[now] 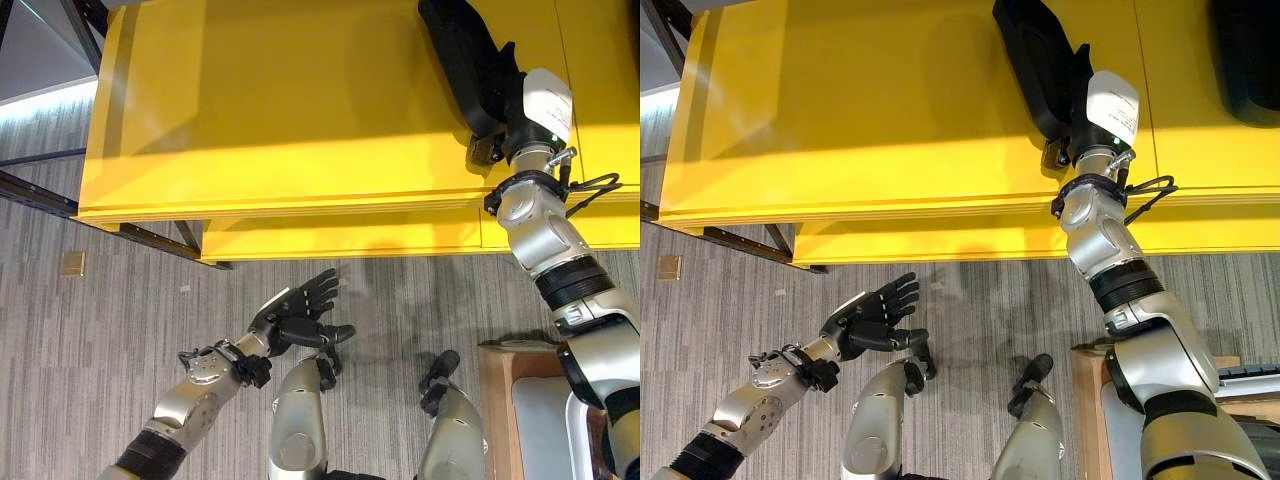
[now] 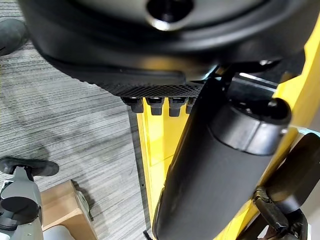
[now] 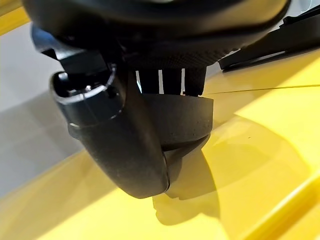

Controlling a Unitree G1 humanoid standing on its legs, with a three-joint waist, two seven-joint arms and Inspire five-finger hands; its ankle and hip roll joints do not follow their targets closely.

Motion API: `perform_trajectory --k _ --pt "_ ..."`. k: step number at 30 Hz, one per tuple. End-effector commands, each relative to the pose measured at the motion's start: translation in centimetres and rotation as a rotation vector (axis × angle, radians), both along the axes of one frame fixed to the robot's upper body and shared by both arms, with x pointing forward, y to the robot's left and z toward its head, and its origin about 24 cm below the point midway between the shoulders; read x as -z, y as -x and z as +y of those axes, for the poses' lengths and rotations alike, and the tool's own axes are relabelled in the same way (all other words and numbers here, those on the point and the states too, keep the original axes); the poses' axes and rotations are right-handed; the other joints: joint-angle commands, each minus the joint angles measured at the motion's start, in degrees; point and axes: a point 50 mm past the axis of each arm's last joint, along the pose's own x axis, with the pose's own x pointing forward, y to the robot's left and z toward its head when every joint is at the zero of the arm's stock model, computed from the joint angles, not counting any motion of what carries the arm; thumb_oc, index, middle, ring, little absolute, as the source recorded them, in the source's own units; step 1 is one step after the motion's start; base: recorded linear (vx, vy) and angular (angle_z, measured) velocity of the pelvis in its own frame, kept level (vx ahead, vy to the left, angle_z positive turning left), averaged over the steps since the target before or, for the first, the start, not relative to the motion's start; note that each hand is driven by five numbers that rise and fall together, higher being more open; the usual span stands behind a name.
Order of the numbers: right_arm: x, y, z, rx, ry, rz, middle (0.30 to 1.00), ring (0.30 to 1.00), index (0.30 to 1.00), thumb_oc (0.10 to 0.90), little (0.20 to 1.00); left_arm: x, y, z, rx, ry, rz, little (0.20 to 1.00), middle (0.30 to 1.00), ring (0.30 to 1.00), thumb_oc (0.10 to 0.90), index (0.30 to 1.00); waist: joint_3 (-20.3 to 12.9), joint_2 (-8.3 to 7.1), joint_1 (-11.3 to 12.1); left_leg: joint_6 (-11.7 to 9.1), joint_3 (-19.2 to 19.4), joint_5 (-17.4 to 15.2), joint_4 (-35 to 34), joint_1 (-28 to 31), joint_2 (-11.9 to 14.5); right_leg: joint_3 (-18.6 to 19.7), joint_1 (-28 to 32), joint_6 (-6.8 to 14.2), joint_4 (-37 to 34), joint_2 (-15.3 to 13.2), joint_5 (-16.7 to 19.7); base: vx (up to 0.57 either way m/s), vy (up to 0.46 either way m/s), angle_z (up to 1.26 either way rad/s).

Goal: Move parts from the plastic box to the shelf.

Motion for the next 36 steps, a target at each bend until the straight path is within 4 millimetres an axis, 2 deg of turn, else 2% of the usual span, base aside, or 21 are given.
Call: perform_trajectory --k 1,10,11,13,17,19,20,22,24,25,26,31,36 --pt "-7.5 0.9 1.2 -0.014 0.054 -0.249 0.300 0.300 0.300 0.400 0.300 -3.4 0.2 -2.5 0.105 0.104 -0.140 1.000 1.000 1.000 0.900 1.000 -0.76 3.32 1.19 -1.85 -5.78 -2.98 -5.14 2.64 -2.79 1.44 -3.74 3.33 10.81 0.51 -11.12 0.00 0.000 0.00" --pt "-8.9 1.1 1.9 -0.008 0.129 -0.297 0.300 0.300 0.300 0.400 0.300 -3.6 0.0 -2.8 0.105 0.110 -0.122 1.000 1.000 1.000 0.900 1.000 -0.76 3.83 1.52 -1.93 -5.94 -2.89 -4.90 1.61 -2.78 1.25 -4.66 3.28 11.52 0.10 -11.24 0.01 0.006 0.00" --pt "-8.9 1.0 1.9 -0.004 0.128 -0.297 0.300 0.300 0.300 0.400 0.300 -3.4 0.1 -2.9 0.108 0.113 -0.113 1.000 1.000 1.000 0.900 1.000 -0.76 3.82 1.57 -2.43 -6.52 -4.09 -4.43 2.21 -3.00 1.72 -4.09 4.04 12.24 -0.19 -12.40 0.09 0.021 0.02" --pt "-9.2 1.2 1.9 0.000 0.129 -0.317 0.300 0.300 0.300 0.400 0.300 -3.4 0.2 -2.9 0.102 0.117 -0.104 1.000 1.000 1.000 0.900 1.000 -0.76 3.86 1.67 -2.42 -6.56 -4.15 -4.29 2.12 -2.98 1.63 -4.14 4.05 12.45 -0.33 -12.44 0.07 0.024 0.02" --pt "-9.8 1.3 2.0 -0.001 0.115 -0.346 0.300 0.300 0.300 0.400 0.300 -3.5 0.1 -3.0 0.098 0.125 -0.093 1.000 1.000 1.000 0.900 1.000 -0.76 3.92 1.86 -2.51 -6.81 -4.14 -4.07 1.71 -3.01 1.52 -4.35 4.02 12.75 -0.33 -12.60 0.03 0.015 0.01" --pt "-10.4 1.4 2.0 0.004 0.114 -0.361 0.300 0.300 0.300 0.400 0.300 -3.7 0.0 -3.0 0.097 0.128 -0.095 1.000 1.000 1.000 0.900 1.000 -0.76 4.09 2.03 -2.03 -6.43 -3.01 -4.29 0.53 -2.73 0.89 -5.34 3.26 12.65 -0.21 -11.80 0.02 0.008 0.01" --pt "-10.3 1.4 2.0 0.008 0.107 -0.354 0.300 0.300 0.300 0.400 0.300 -3.6 0.1 -3.1 0.096 0.130 -0.087 1.000 1.000 1.000 0.900 1.000 -0.76 4.11 2.09 -2.59 -7.08 -4.04 -4.01 1.12 -2.93 1.50 -4.84 3.94 13.27 -0.35 -12.86 0.00 0.000 0.00" --pt "-10.5 1.3 2.0 0.014 0.081 -0.358 0.300 0.300 0.300 0.400 0.300 -3.7 0.0 -3.2 0.097 0.130 -0.090 1.000 1.000 1.000 0.900 1.000 -0.76 4.19 2.25 -2.05 -6.62 -2.94 -4.26 0.05 -2.69 0.87 -5.75 3.16 13.07 -0.29 -12.00 -0.02 0.001 0.01" --pt "-10.3 1.3 1.8 0.024 0.040 -0.349 0.300 0.300 0.300 0.400 0.300 -3.6 0.1 -3.3 0.102 0.133 -0.082 1.000 1.000 1.000 0.900 1.000 -0.76 4.21 2.31 -2.63 -7.24 -3.98 -3.97 0.45 -2.92 1.40 -5.41 3.89 13.73 -0.47 -13.09 0.05 0.004 0.03" --pt "-10.5 1.3 1.7 0.027 0.023 -0.353 0.300 0.300 0.300 0.400 0.300 -3.7 0.0 -3.3 0.103 0.133 -0.086 1.000 1.000 1.000 0.900 1.000 -0.76 4.27 2.36 -2.09 -6.71 -2.89 -4.25 -0.45 -2.70 0.80 -6.16 3.12 13.32 -0.32 -12.13 0.08 0.001 0.04" --pt "-10.1 1.2 1.5 0.032 0.004 -0.347 0.300 0.300 0.300 0.400 0.300 -3.5 0.2 -3.4 0.105 0.132 -0.077 1.000 1.000 1.000 0.900 1.000 -0.76 4.22 2.33 -2.62 -7.26 -4.12 -3.76 0.25 -2.91 1.43 -5.55 3.85 14.02 -0.55 -13.29 0.03 -0.002 0.04" --pt "-9.1 0.8 0.9 0.025 -0.159 -0.351 0.300 0.300 0.300 0.400 0.300 -3.4 0.1 -3.6 0.107 0.134 -0.073 1.000 1.000 1.000 0.900 1.000 -0.76 4.29 2.31 -2.60 -7.26 -4.18 -3.48 -0.46 -2.88 1.40 -5.98 3.77 14.27 -0.54 -13.51 0.02 0.000 0.01" --pt "-8.4 0.6 0.6 0.016 -0.246 -0.356 0.300 0.300 0.300 0.400 0.300 -3.4 0.1 -3.9 0.103 0.140 -0.071 1.000 1.000 1.000 0.900 1.000 -0.76 4.52 2.05 -2.49 -7.04 -4.38 -3.19 -1.04 -2.83 1.50 -6.62 3.63 14.70 -0.56 -13.73 0.00 0.000 0.00"
